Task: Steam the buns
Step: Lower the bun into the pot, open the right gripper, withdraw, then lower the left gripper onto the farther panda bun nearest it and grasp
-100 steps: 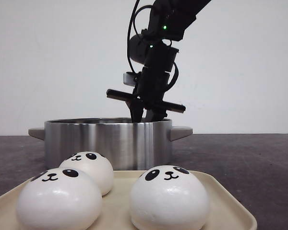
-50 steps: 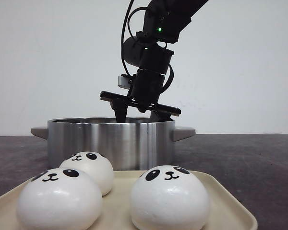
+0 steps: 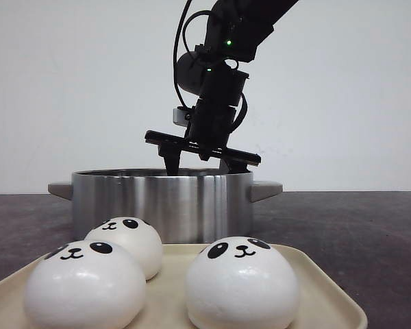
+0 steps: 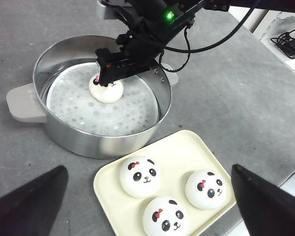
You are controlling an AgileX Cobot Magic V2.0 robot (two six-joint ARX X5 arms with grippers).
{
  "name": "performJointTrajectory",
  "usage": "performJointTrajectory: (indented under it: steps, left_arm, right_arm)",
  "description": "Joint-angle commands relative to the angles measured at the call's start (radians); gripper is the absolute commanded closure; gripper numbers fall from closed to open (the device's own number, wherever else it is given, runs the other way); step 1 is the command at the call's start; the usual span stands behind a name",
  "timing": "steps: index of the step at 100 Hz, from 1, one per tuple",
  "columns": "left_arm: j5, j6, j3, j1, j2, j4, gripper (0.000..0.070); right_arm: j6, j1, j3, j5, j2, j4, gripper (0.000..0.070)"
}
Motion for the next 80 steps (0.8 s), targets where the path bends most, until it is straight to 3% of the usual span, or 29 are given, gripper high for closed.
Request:
performJointTrajectory:
  steps: [1, 15, 25, 43, 52, 80]
  left_arm:
    - [-0.004, 0.01, 0.02, -0.006, 0.005, 0.005, 0.0023]
    - [-0.004, 0.002, 0.02, -0.008, 0.006, 0.006, 0.0023]
    - [-0.004, -0.009, 0.02, -0.011, 0.006, 0.005, 0.0023]
    - [-0.003, -0.064, 0.019, -0.024, 0.013, 0.007, 0.0023]
    - [-0.001, -0.096, 0.019, -0.035, 0.027, -0.002, 0.0023]
    - [0.002, -0.213, 0.018, -0.079, 0.156, -0.025, 0.0028]
  right_arm:
    - [0.01, 0.009, 0.049, 0.009, 0.014, 0.007, 0.0271]
    - [-0.018, 0.027, 0.132, 0.028, -0.028, 0.003, 0.0272]
    - [-0.072, 0.057, 0.203, 0.109, -0.092, -0.01, 0.0284]
    - [-0.142, 0.137, 0.249, 0.303, -0.279, -0.013, 0.0574]
    - [-0.182, 0.193, 0.249, 0.406, -0.388, -0.039, 0.0648]
    - [-0.3, 0.452, 0.248, 0.737, -0.715, -0.162, 0.0655]
